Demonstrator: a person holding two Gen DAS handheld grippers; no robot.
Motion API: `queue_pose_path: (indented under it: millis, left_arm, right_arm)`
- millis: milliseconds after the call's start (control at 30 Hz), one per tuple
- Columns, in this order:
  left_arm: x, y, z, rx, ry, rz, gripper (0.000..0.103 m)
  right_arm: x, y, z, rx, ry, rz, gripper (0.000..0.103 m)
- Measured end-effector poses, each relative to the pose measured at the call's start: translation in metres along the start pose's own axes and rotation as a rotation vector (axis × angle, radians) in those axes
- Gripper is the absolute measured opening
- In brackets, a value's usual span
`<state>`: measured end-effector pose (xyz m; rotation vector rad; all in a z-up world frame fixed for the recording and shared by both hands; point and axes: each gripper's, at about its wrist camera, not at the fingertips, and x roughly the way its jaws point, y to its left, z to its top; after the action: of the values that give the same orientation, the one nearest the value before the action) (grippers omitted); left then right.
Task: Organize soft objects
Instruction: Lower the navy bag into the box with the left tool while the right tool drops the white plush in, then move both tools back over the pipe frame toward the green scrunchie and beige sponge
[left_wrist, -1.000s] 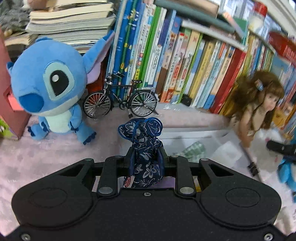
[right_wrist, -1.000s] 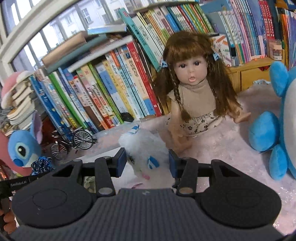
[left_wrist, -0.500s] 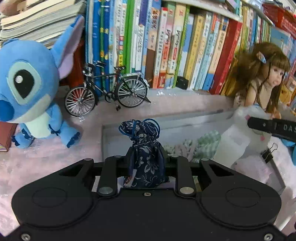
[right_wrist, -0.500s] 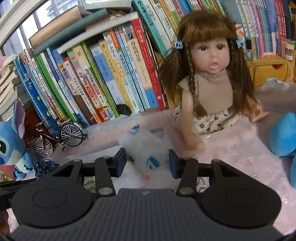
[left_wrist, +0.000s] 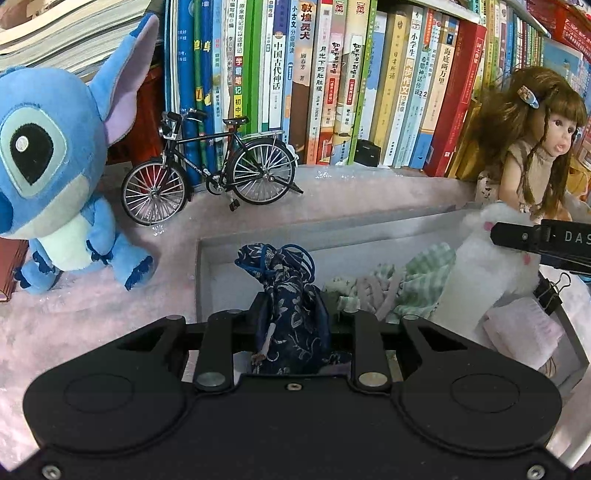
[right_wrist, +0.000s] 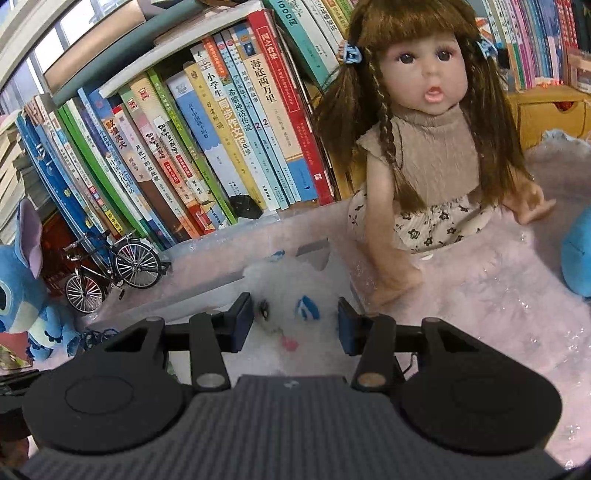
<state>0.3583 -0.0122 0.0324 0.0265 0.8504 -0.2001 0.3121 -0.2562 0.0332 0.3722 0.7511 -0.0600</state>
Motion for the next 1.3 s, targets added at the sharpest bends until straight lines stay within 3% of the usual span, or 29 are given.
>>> queue_pose_path:
  millis: [100, 133, 200, 433, 667, 1033, 1300]
  left_arm:
    - [-0.001, -0.001, 0.000, 0.004, -0.009, 0.008, 0.029]
    - [-0.002, -0.001, 0.001, 0.003, -0.015, 0.013, 0.032]
    - [-0.006, 0.000, 0.001, -0.003, -0.029, 0.017, 0.038]
    - [-0.041, -0.001, -0.004, 0.021, -0.125, 0.028, 0.057]
    - [-0.090, -0.010, -0.018, 0.046, -0.215, 0.009, 0.073]
    - [-0.152, -0.019, -0.053, 0.032, -0.280, -0.068, 0.076]
    - [-0.184, -0.027, -0.084, 0.075, -0.313, -0.117, 0.077]
  right_arm:
    - [0.000, -0.004, 0.000, 0.018, 0.003, 0.022, 0.057]
    - [0.000, -0.004, 0.000, 0.013, 0.004, 0.035, 0.067]
    - [-0.002, -0.003, -0.001, -0.002, 0.007, 0.045, 0.074]
    - [-0.024, 0.005, -0.007, -0.058, -0.027, 0.058, 0.085]
    - [-0.061, 0.013, -0.013, -0.125, -0.077, 0.080, 0.088]
    - [-0.133, 0.010, -0.040, -0.188, -0.150, 0.175, 0.094]
    - [-0.175, 0.001, -0.063, -0.219, -0.220, 0.213, 0.098]
